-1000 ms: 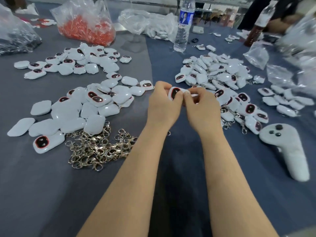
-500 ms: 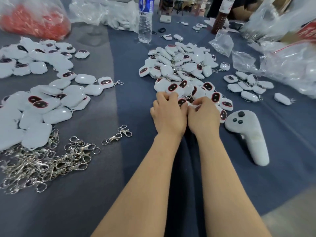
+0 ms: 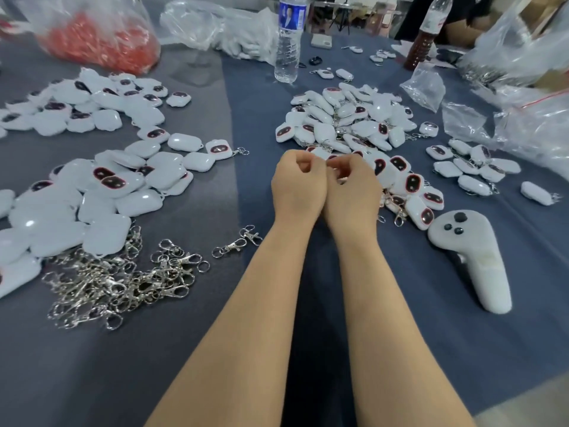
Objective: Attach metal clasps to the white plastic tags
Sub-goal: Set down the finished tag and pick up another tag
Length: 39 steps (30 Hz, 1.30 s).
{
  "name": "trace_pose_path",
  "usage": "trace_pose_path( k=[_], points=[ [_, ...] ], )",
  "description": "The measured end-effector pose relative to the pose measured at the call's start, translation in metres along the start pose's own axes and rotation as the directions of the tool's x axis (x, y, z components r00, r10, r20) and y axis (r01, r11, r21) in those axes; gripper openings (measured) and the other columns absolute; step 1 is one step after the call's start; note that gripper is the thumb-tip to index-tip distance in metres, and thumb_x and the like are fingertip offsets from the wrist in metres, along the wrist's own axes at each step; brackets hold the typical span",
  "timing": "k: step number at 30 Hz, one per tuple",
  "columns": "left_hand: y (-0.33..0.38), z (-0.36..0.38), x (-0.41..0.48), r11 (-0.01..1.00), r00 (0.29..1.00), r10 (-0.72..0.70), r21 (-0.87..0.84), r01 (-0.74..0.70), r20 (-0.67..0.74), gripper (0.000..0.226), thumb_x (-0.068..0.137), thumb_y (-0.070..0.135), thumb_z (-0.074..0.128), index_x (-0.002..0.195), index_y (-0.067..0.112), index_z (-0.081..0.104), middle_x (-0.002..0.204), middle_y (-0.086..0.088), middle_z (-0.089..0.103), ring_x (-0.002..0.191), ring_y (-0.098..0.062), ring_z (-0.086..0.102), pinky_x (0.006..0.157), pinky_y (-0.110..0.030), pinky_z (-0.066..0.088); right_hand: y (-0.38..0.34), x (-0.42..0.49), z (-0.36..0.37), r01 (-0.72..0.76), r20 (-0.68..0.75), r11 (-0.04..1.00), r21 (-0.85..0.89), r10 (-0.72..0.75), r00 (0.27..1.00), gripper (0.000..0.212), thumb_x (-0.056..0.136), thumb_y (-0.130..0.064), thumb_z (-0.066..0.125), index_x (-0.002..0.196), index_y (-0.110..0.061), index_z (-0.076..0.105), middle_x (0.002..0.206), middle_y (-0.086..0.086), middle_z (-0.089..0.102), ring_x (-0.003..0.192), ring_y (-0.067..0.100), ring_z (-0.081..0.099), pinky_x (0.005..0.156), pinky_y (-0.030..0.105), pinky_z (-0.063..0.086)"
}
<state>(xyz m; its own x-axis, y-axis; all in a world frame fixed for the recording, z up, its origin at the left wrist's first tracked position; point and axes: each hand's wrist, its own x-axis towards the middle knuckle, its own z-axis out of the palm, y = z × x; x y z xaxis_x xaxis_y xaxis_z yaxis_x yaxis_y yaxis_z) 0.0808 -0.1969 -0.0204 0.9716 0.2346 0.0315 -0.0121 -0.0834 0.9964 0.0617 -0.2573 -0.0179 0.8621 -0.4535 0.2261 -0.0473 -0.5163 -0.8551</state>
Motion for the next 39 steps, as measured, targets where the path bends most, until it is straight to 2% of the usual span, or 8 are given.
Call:
trace_pose_path(
  k=[7, 12, 17, 22, 27, 30, 34, 39],
  points=[
    [0.0, -0.097, 0.002, 1.0, 0.966, 0.017, -0.016, -0.022, -0.256, 0.011, 0.089, 0.013, 0.053, 0.097, 0.011, 0.061, 0.082, 0.009, 0.055, 0.079, -0.008, 0.053, 0.078, -0.02, 0.043, -0.047, -0.046, 0.066, 0.064, 0.321, 0.987, 0.145, -0.108, 0.941, 0.008, 0.089, -0.019, 0.056, 0.083, -0.025, 0.058, 0.077, -0.015, 0.06, 0.075, 0.001, 0.056, 0.062, 0.008, 0.041],
    [-0.009, -0.162, -0.006, 0.999, 0.912, -0.015, -0.05, -0.006, -0.41, 0.012, 0.089, 0.012, 0.051, 0.096, 0.018, 0.059, 0.088, 0.009, 0.058, 0.087, -0.012, 0.056, 0.084, -0.026, 0.047, -0.07, -0.077, 0.113, 0.203, 0.487, 0.979, 0.029, -0.191, 0.852, 0.037, 0.091, -0.02, 0.053, 0.127, -0.024, 0.056, 0.128, 0.002, 0.055, 0.115, 0.021, 0.052, 0.099, 0.035, 0.042],
    [-0.015, -0.189, -0.006, 0.988, 0.877, -0.075, -0.156, 0.0, -0.474, 0.016, 0.089, 0.011, 0.049, 0.084, 0.025, 0.056, 0.097, -0.003, 0.062, 0.099, -0.025, 0.061, 0.093, -0.043, 0.049, -0.076, -0.087, 0.142, 0.389, 0.573, 0.897, -0.209, -0.21, 0.792, 0.059, 0.093, -0.016, 0.046, 0.147, -0.03, 0.029, 0.15, 0.006, 0.028, 0.136, 0.03, 0.026, 0.113, 0.039, 0.024],
    [-0.02, -0.191, -0.004, 0.98, 0.89, -0.108, -0.198, 0.021, -0.444, 0.018, 0.087, 0.011, 0.048, 0.084, 0.028, 0.053, 0.101, -0.007, 0.063, 0.096, -0.026, 0.062, 0.089, -0.041, 0.052, -0.074, -0.088, 0.149, 0.338, 0.52, 0.922, -0.192, -0.196, 0.831, 0.044, 0.094, -0.029, 0.048, 0.138, -0.027, 0.045, 0.139, 0.007, 0.036, 0.128, 0.029, 0.028, 0.107, 0.042, 0.031],
    [-0.025, -0.194, -0.001, 0.997, 0.903, 0.05, -0.03, -0.07, -0.426, 0.022, 0.089, 0.011, 0.05, 0.108, 0.021, 0.057, 0.108, 0.007, 0.057, 0.082, 0.009, 0.055, 0.072, -0.004, 0.042, -0.073, -0.081, 0.137, 0.274, 0.338, 0.959, 0.068, -0.28, 0.898, 0.024, 0.099, -0.024, 0.04, 0.095, -0.015, 0.062, 0.096, 0.005, 0.06, 0.084, 0.02, 0.052, 0.073, 0.029, 0.038],
    [-0.025, -0.192, -0.003, 0.981, 0.95, 0.177, 0.124, -0.149, -0.257, 0.038, 0.09, 0.016, 0.057, 0.127, 0.023, 0.052, 0.129, 0.008, 0.049, 0.107, -0.002, 0.05, 0.093, -0.017, 0.042, -0.08, -0.073, 0.118, 0.175, 0.357, 0.947, 0.269, -0.266, 0.895, 0.02, 0.098, -0.027, 0.047, 0.085, -0.02, 0.061, 0.07, -0.008, 0.06, 0.062, 0.008, 0.062, 0.058, 0.013, 0.041],
    [-0.022, -0.185, -0.009, 0.965, 0.978, 0.201, 0.185, -0.186, -0.063, 0.044, 0.086, 0.023, 0.067, 0.127, 0.027, 0.053, 0.109, 0.019, 0.054, 0.111, -0.008, 0.054, 0.096, -0.024, 0.043, -0.074, -0.071, 0.099, 0.078, 0.395, 0.929, 0.363, -0.229, 0.89, 0.008, 0.091, -0.029, 0.06, 0.085, -0.026, 0.055, 0.056, -0.006, 0.062, 0.049, 0.001, 0.058, 0.061, 0.024, 0.05],
    [-0.015, -0.192, -0.007, 0.974, 0.941, -0.082, -0.229, 0.005, -0.328, 0.028, 0.085, 0.015, 0.068, 0.111, 0.014, 0.057, 0.093, 0.005, 0.061, 0.087, -0.009, 0.062, 0.083, -0.024, 0.053, -0.066, -0.07, 0.094, 0.03, 0.486, 0.978, 0.206, -0.129, 0.865, 0.015, 0.086, -0.036, 0.065, 0.087, -0.023, 0.058, 0.076, -0.007, 0.062, 0.071, 0.014, 0.063, 0.071, 0.034, 0.054]
  ],
)
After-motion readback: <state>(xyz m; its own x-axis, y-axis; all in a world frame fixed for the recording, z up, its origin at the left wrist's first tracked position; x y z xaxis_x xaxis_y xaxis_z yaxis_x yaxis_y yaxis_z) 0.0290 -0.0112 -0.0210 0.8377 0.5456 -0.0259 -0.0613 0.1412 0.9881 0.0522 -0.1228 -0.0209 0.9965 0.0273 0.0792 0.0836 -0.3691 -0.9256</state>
